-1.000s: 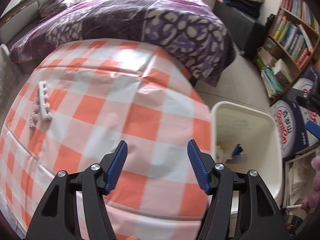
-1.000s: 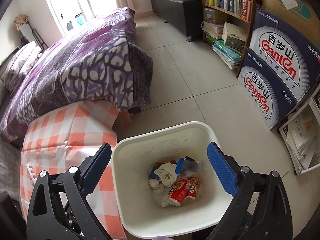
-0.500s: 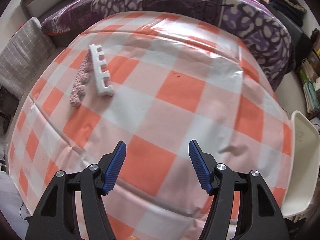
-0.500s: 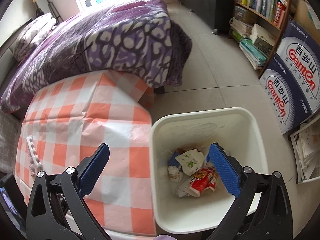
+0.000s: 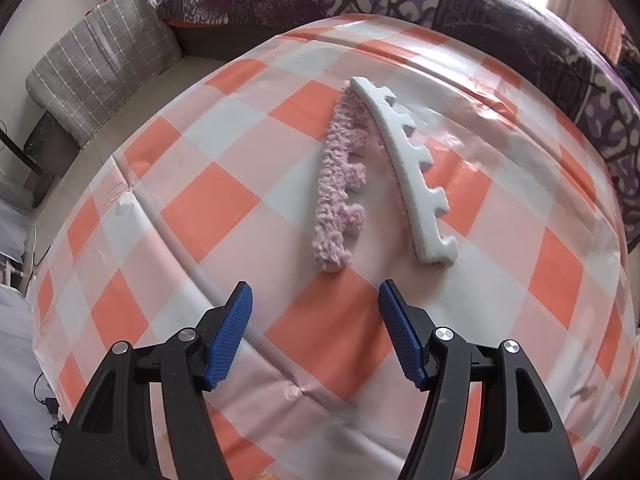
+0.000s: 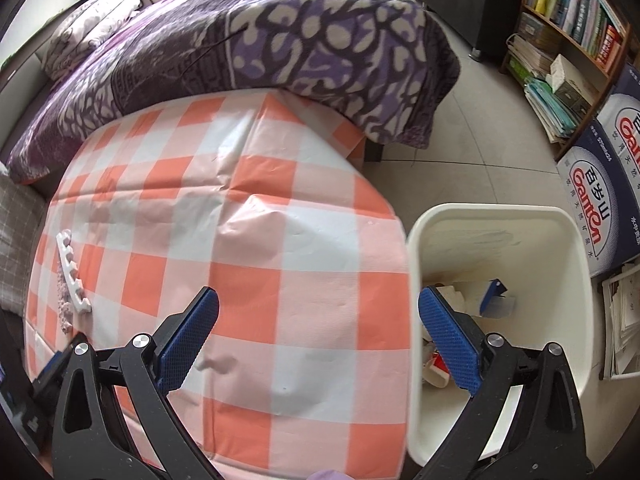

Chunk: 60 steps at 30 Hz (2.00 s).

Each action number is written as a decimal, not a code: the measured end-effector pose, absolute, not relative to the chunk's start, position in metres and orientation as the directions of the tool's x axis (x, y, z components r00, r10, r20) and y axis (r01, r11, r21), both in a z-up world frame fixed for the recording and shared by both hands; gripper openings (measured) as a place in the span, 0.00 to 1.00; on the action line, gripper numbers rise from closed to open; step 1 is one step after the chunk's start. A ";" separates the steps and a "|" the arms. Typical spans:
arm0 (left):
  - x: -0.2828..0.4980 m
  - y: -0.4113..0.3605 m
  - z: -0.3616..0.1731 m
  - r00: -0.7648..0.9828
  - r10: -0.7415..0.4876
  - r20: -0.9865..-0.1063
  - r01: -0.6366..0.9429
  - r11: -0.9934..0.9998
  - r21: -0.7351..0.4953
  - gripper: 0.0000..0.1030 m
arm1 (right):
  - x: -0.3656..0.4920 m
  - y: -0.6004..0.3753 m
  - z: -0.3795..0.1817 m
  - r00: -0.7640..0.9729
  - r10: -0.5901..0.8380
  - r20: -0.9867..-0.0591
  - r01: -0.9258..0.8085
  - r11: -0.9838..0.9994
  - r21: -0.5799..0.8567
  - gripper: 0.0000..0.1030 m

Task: Collect trash
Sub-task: 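Grasp the pink fuzzy strip with the left tool while the right tool moves to the white foam strip, then grasp the white notched foam strip with the right tool while the left tool lifts the pink strip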

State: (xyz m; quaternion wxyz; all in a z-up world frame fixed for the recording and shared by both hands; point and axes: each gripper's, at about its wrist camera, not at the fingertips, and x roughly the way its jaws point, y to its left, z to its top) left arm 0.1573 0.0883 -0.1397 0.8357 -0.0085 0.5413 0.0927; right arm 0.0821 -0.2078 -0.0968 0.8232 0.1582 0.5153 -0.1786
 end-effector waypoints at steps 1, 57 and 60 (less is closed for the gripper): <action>0.163 0.092 -0.140 0.396 0.138 -0.908 -0.172 0.982 0.074 0.63 | 0.085 -0.204 -0.099 0.404 -0.130 -0.905 0.449 0.891 0.072 0.93; 0.163 0.266 -0.121 0.508 -0.030 -0.861 -0.062 0.996 -0.072 0.23 | 0.223 0.095 -0.118 0.494 0.122 -0.861 -0.341 0.938 -0.063 0.09; 0.153 0.269 -0.104 0.521 -0.006 -0.853 -0.086 0.994 -0.060 0.23 | 0.210 0.077 -0.106 0.506 0.126 -0.853 -0.306 0.951 -0.041 0.09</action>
